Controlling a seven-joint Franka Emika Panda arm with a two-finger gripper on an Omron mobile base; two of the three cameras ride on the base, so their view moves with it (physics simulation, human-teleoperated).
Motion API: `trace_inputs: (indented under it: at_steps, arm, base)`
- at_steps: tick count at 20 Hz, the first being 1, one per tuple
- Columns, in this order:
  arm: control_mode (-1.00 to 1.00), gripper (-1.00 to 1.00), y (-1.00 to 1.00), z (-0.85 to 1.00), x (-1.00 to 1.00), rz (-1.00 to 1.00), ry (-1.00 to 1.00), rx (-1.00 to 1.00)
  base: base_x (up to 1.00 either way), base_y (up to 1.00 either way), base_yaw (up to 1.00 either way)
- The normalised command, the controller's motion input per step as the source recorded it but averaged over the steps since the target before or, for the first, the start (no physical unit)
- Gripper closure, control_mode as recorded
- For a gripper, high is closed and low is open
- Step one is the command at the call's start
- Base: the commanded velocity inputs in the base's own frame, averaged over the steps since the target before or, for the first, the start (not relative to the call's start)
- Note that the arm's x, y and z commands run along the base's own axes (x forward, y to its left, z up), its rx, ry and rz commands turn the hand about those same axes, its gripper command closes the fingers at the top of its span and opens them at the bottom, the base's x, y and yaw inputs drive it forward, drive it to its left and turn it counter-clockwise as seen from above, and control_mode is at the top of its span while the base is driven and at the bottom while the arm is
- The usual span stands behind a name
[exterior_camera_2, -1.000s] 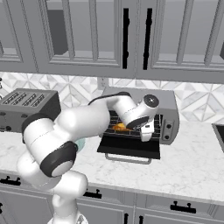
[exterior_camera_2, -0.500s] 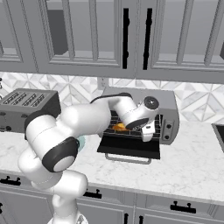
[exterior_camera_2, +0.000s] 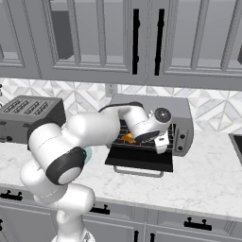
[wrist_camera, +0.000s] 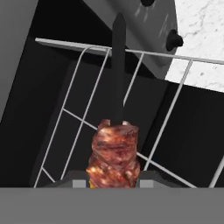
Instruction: Pick up the kebab skewer and baguette bread, and place them inside the toaster oven. Close the toaster oven door and start by setting the timer.
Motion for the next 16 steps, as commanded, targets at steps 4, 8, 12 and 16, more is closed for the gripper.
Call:
trace_inputs:
  at_steps: [4,8,12,16]
  arm:
    - [-1.0,1.0,0.0,-0.11,0.27,0.0,0.0,0.0]
    - [-1.0,-1.0,0.0,-0.07,0.29,0.0,0.0,0.0]
    - [-1.0,-1.0,0.0,-0.03,0.18,0.0,0.01,0.0]
    - [-1.0,-1.0,0.0,0.0,0.0,0.0,0.01,0.0]
  base:
    - [0.0,0.0,0.0]
    - [0.0,0.0,0.0]
    - [0.0,0.0,0.0]
    - [0.0,0.0,0.0]
